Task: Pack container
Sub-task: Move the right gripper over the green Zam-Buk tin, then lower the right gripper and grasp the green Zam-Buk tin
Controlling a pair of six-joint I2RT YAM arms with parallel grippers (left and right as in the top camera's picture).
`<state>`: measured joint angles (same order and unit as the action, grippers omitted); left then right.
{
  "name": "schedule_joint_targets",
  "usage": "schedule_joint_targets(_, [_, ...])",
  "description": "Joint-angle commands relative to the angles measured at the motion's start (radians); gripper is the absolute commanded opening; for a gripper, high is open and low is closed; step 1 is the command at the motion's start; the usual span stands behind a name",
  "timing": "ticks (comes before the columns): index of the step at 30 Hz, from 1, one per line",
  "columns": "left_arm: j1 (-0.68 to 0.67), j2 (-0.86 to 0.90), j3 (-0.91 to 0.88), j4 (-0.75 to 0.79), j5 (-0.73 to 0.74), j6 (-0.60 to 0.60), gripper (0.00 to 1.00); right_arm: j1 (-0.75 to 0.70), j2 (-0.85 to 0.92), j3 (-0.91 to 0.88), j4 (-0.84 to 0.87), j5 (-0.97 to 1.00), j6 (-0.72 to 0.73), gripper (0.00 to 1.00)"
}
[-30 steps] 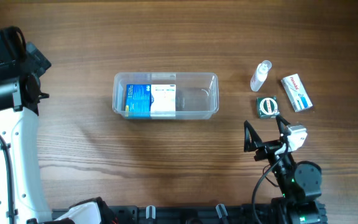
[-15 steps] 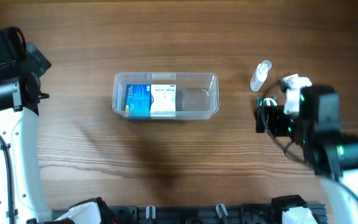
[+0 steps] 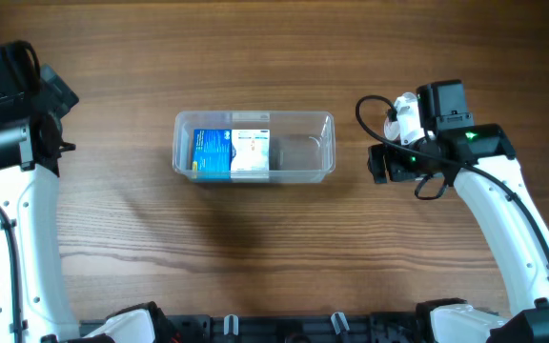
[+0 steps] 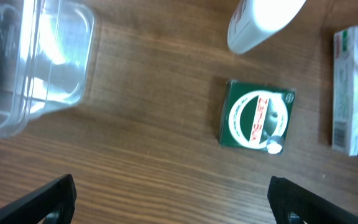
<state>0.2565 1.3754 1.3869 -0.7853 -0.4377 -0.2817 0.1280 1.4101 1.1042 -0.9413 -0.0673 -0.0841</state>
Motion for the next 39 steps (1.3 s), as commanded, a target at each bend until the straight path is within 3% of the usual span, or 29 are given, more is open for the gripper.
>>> schedule_joint_targets(1, [0.005, -0.005, 0.005, 0.003, -0.013, 0.016, 1.0, -0.007, 0.002, 0.021, 0.01, 0.069, 0.043, 1.0])
schedule_joint_targets(14, [0.005, -0.005, 0.005, 0.003, -0.013, 0.016, 1.0, -0.116, 0.008, -0.02, 0.063, 0.119, 0.057, 0.99])
schedule_joint_targets(21, [0.005, -0.005, 0.005, 0.003, -0.013, 0.016, 1.0, -0.116, 0.008, -0.105, 0.082, 0.12, 0.056, 0.81])
schedule_joint_targets(24, [0.005, -0.005, 0.005, 0.003, -0.013, 0.016, 1.0, -0.116, 0.008, -0.142, 0.109, 0.119, 0.048, 0.81])
schedule_joint_targets(39, [0.005, -0.005, 0.005, 0.003, -0.013, 0.016, 1.0, -0.116, 0.008, -0.449, 0.591, 0.128, 0.031, 0.88])
